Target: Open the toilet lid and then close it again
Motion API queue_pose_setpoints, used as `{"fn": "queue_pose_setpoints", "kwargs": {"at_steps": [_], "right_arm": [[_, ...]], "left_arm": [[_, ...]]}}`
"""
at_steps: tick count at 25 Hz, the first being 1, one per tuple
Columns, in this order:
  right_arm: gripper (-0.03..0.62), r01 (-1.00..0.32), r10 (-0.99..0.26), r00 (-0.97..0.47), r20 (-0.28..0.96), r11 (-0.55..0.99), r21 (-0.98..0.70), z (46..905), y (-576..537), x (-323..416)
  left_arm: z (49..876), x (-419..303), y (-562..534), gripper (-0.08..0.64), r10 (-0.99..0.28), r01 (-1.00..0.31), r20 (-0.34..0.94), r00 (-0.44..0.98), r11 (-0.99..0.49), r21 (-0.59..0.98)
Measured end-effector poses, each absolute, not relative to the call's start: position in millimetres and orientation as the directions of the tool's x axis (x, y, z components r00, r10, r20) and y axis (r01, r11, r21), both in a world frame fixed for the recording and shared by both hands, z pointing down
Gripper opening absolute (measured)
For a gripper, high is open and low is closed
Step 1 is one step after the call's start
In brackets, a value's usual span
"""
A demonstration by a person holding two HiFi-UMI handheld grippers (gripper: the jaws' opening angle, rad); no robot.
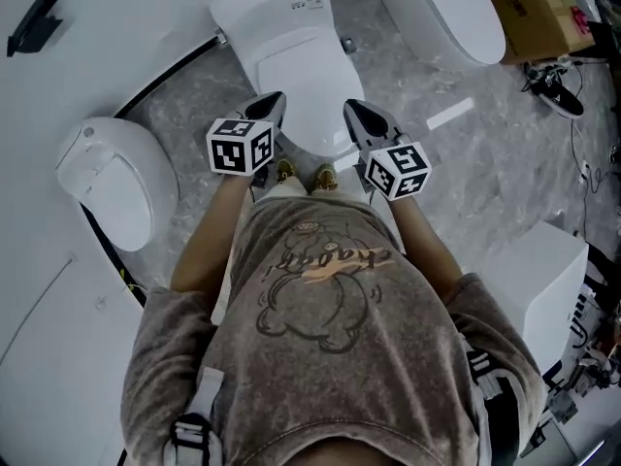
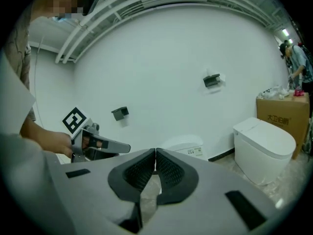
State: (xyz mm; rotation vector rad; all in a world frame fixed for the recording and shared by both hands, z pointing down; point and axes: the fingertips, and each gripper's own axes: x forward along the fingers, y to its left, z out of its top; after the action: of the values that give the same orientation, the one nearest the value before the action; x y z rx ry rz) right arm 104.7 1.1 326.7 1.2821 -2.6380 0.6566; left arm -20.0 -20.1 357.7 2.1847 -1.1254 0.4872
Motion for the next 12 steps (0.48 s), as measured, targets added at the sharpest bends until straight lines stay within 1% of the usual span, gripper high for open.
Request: {"fn": "queue_pose_setpoints", "kwargs": {"at_steps": [3,7,12], "right_arm": [[0.029,-0.766,-0.719,-0.639,0.274,0.563,-0.310,293.8,7.3,96.7],[0.029,-0.761,-0.728,-0.644,0.233,0.579,-0.294,264.6,12.2,93.1],[0.029,-0.769,-0.752,-0.634,0.181,0.589,-0.248,237.4,6.1,95.5]], "left_arm": [[308.8,-29.3,-13.7,0.009,-0.615,-0.801,0.514,0.598,-0.467,0.374],[270.0,-39.1,-1.6,0.009,-0.649,-0.784,0.441,0.621,-0.491,0.381],[242.6,-43.6,5.2,0.009,-0.709,-0.791,0.352,0.611,-0.526,0.313]]}}
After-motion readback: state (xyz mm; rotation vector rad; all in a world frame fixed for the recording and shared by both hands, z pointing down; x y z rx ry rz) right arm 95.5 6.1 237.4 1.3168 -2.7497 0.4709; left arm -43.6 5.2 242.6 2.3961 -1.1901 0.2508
